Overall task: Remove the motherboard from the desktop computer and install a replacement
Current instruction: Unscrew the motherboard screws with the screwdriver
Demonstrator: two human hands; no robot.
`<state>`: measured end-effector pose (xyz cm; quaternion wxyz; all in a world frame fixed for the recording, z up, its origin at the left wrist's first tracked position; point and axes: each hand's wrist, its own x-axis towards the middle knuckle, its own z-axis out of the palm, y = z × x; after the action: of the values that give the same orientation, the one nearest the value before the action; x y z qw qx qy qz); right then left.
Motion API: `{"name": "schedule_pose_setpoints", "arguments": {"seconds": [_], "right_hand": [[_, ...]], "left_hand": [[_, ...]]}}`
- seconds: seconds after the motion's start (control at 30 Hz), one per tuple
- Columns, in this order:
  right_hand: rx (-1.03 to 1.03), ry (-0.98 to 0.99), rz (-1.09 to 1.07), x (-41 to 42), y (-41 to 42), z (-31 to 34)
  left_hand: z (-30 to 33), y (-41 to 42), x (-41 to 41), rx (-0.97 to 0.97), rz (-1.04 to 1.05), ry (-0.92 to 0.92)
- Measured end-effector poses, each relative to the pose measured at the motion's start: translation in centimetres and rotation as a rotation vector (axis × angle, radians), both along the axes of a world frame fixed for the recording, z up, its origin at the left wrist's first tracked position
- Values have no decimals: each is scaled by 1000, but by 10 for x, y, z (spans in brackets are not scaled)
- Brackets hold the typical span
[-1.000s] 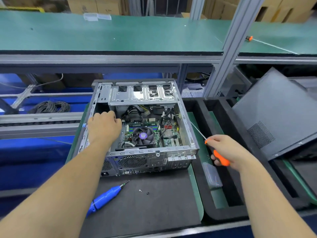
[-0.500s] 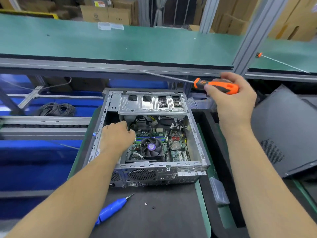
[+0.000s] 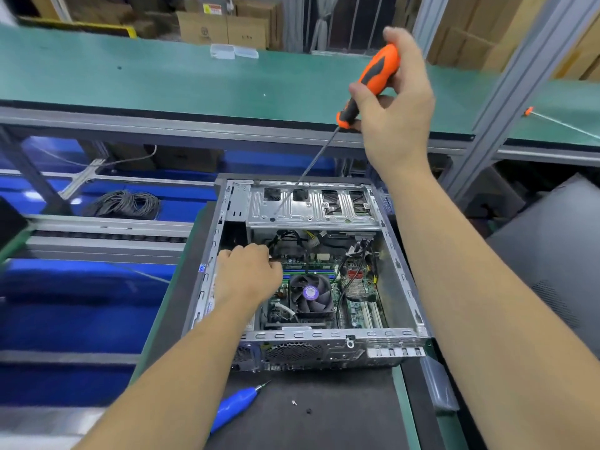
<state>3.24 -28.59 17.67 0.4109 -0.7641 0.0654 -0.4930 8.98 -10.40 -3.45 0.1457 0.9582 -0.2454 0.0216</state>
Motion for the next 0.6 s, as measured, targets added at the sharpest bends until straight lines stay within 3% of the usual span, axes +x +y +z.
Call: {"name": "schedule_pose_setpoints", "arguments": {"seconds": [0.33, 0.6], "right_hand": [[-58, 71, 53, 21, -1, 3], [-260, 357, 171, 60, 35, -28]], "left_hand": [[-1, 0, -1, 16, -3, 2], [-2, 5, -1, -123, 84, 82]]}}
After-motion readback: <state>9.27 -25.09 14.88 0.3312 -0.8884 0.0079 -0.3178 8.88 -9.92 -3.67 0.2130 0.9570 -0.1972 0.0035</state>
